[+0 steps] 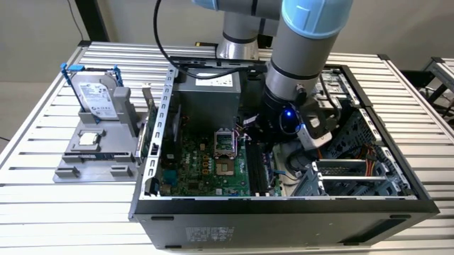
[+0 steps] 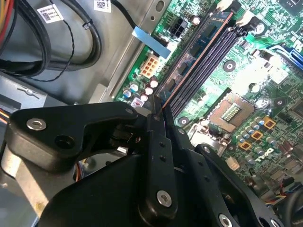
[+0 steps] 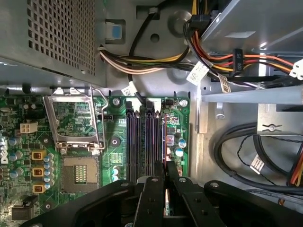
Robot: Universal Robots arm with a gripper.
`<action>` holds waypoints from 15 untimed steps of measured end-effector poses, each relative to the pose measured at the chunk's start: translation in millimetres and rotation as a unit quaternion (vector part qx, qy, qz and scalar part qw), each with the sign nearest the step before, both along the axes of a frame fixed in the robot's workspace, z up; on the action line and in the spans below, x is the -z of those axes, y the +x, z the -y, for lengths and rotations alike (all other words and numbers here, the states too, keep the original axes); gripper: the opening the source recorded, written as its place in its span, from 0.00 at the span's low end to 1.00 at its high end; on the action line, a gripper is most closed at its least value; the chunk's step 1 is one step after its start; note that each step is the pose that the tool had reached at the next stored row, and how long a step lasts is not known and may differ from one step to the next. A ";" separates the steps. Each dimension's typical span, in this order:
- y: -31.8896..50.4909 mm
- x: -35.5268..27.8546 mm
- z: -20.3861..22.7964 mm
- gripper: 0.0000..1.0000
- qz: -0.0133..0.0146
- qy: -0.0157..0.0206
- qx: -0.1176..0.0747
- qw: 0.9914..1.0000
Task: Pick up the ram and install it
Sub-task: 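Insert the ram into the slot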
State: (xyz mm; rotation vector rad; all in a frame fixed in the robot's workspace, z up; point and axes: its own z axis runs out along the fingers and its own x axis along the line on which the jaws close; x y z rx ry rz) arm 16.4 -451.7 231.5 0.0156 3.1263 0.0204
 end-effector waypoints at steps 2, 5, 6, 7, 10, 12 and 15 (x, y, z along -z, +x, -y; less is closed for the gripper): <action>0.0 1.2 0.3 0.00 -0.001 0.000 0.000 1.000; 0.0 2.4 1.2 0.00 -0.002 -0.001 0.000 1.000; -0.1 2.9 1.4 0.00 -0.002 -0.001 0.000 1.000; -0.1 3.7 1.4 0.00 -0.002 -0.001 0.000 1.000; -0.2 5.4 1.6 0.00 -0.003 -0.002 -0.001 1.000; -0.2 6.7 1.6 0.00 -0.003 -0.003 -0.001 1.000; -0.7 7.6 1.6 0.00 -0.004 -0.003 -0.001 1.000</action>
